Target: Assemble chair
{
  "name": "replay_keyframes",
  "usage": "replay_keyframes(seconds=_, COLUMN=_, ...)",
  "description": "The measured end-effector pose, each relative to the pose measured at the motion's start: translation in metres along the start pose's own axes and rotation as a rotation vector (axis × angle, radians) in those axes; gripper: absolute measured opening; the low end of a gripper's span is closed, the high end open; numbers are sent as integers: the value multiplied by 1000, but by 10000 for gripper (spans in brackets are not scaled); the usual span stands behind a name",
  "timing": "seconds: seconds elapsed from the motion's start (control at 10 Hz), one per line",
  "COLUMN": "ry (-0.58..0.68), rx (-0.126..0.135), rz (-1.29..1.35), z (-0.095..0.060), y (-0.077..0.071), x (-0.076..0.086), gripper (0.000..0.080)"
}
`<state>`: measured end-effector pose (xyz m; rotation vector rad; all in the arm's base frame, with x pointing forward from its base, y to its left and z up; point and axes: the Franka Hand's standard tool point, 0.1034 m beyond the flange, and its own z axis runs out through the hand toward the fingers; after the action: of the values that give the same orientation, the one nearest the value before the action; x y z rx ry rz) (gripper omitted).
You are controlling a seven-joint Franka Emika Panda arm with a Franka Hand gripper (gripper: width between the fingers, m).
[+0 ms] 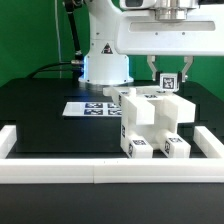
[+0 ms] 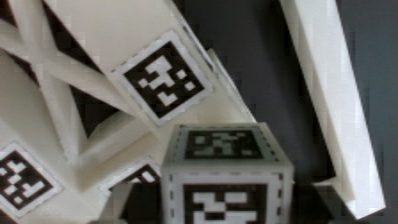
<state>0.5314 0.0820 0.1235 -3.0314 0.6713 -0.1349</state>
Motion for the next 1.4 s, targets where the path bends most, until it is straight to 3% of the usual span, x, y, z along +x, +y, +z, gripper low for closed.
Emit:
replay_keyframes(seconds=0.7, ry=-12, rx=13, rz=445, z=0, y=-3, x=-2, gripper=289)
replay_keyframes(seconds=1.0, ry=-12, rx=14, rz=451, z=0, y=-3, x=-2, gripper=289)
replay_keyframes(seconds=1.1, ry=-12, rx=14, rz=394, z=0, y=-3, x=-2, gripper=508)
replay_keyframes(seconds=1.2, ry=-12, rx=13, rz=377, z=0, y=-5, x=-4, gripper=508)
replay_keyframes(seconds=1.3, ry=-11, rx=14, rz=285, z=0, y=-7, x=-5, gripper=620)
replay_keyframes(seconds=1.4, ry=-10, rx=15, rz=163, z=0, y=-8, x=-5, gripper=640)
